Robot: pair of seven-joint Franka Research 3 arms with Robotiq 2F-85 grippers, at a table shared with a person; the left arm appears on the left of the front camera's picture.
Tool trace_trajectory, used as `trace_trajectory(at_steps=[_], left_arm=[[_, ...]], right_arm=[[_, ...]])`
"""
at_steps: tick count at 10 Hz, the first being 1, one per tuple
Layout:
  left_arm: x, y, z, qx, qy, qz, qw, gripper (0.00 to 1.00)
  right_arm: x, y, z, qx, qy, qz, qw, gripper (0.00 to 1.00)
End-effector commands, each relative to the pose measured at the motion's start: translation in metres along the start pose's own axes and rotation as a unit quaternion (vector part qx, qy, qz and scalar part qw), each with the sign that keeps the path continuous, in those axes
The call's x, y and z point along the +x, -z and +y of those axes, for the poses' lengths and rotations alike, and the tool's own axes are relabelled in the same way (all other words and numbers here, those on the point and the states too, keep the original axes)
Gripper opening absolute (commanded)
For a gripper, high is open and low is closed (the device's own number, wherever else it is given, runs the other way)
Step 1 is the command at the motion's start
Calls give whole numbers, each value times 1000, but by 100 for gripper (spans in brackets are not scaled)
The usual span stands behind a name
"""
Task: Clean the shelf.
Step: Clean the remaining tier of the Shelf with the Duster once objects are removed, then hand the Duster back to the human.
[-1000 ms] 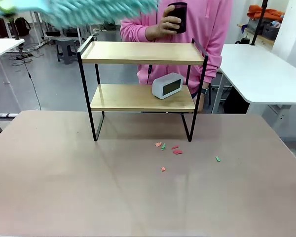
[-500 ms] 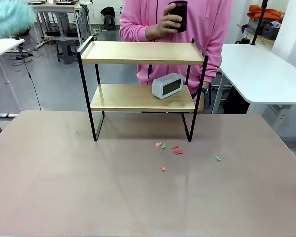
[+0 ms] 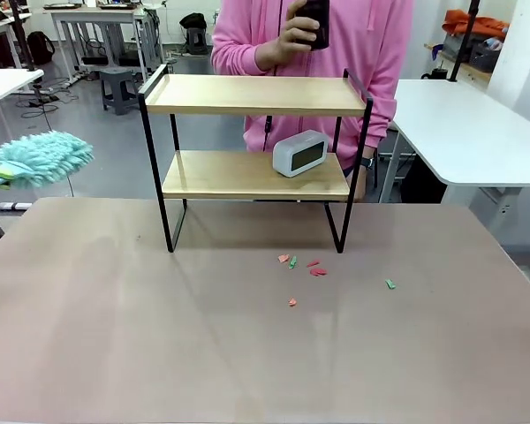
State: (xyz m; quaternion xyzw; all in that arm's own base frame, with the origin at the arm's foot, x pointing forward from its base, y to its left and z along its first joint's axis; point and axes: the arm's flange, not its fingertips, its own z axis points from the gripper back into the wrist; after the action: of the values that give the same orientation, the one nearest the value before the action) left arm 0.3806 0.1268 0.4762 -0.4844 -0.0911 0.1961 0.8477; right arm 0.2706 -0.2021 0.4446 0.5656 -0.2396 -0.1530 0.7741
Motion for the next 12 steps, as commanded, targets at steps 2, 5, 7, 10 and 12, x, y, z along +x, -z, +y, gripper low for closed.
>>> trace_trajectory(at_steps=[2,5,7,10,12], left_arm=[[-7,-37,6,-32,-8,-11,999,12],[-7,-37,6,-32,-8,-11,999,12],[-7,-37,6,-32,-8,-11,999,12],[-7,-37,6,-32,-8,-11,999,12],[-7,-37,6,-32,-8,-11,999,12]], right_arm=[[1,2,1,12,-12,-8,1000,100],[1,2,1,12,-12,-8,1000,100],[1,2,1,12,-12,-8,1000,100],[1,2,1,12,-12,-8,1000,100],[1,2,1,12,-12,-8,1000,100]])
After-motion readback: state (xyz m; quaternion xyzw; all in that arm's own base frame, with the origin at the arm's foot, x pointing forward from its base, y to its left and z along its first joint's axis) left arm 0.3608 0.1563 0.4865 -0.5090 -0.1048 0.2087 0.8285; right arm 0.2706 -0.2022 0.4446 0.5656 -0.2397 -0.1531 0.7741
